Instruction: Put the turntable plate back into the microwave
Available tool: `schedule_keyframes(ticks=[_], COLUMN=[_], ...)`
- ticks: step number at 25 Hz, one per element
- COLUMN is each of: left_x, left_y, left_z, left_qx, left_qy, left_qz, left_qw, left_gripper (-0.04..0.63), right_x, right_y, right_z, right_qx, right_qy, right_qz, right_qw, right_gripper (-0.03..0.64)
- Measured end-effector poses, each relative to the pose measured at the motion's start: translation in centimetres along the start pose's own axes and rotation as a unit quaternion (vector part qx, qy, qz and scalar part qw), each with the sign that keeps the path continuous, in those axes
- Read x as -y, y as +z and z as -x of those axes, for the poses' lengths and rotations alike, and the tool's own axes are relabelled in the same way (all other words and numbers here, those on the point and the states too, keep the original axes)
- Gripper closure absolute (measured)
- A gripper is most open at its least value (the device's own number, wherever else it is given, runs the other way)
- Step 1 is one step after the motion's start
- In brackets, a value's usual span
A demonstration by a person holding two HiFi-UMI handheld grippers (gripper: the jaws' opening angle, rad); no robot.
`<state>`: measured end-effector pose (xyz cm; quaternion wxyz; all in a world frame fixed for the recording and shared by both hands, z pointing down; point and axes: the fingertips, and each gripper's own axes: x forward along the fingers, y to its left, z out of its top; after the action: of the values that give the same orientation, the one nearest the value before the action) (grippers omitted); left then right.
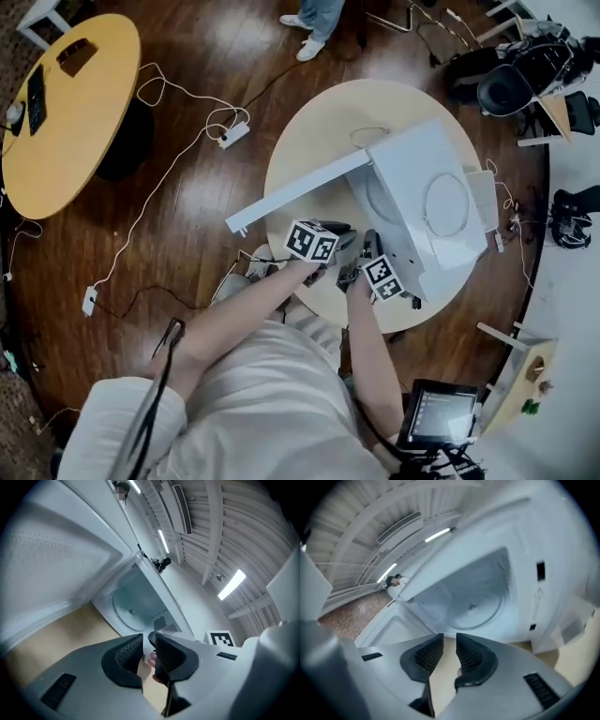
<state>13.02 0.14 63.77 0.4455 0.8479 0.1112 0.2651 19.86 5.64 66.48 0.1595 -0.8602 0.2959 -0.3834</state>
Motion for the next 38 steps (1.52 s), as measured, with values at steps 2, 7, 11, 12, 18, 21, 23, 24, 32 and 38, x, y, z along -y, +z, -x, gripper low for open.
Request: schedule_keyframes(ticks=[2,7,11,12,18,21,23,24,32,38], left_x=[0.9,3.5,4.4,4.6,6.6,8.2,9.3,9.7,10.6,9.9], left_y=[0.9,2.1,3.5,4.0,6.6,7.5,8.1,8.2,7.2,5.8], left_z=[-0.1,0.6,1.8,2.1,4.0,4.4,4.4,4.4,5.9,6.4], left_qx=[0.003,0.007,0.012,0.015,0.052,0.062,0.066,0.070,0.077,0.070], left_qy=[-0.005,-0.027,-0.041,-0.045,-0.076,-0.086,-0.088,-0.087,-0.079,-0.072], left_qz=[-0.002,-0.012,-0.022,-0.022,-0.009,-0.021,-0.030,-0.028,-0.075,-0.084], left_qw=[1.0000,0.9995,0.9988,0.9986,0.9957,0.9942,0.9935,0.9933,0.9911,0.9914], left_gripper=[0.526,0.528,0.526,0.526,0.526,0.526,0.526,0.526,0.528,0.528], right_x=[-1.7,-4.2,-4.2,-4.1,-3.2,-2.7,-2.5,-2.3,-1.1,1.0], right_y=[1.7,6.1,8.9,9.7,14.0,15.3,16.0,16.2,15.7,13.4], right_z=[1.4,6.3,9.9,10.7,14.8,16.1,16.8,17.3,20.2,22.0], right_qx=[0.005,0.045,0.090,0.105,0.180,0.193,0.196,0.194,0.229,0.231], right_qy=[0.030,0.076,0.069,0.061,0.021,0.015,0.013,0.013,0.013,0.002], right_qz=[0.064,0.150,0.174,0.175,0.158,0.161,0.162,0.166,0.152,0.129], right_qw=[0.997,0.985,0.978,0.977,0.971,0.968,0.967,0.967,0.961,0.964], right_gripper=[0.548,0.548,0.548,0.548,0.548,0.548,0.548,0.548,0.548,0.548])
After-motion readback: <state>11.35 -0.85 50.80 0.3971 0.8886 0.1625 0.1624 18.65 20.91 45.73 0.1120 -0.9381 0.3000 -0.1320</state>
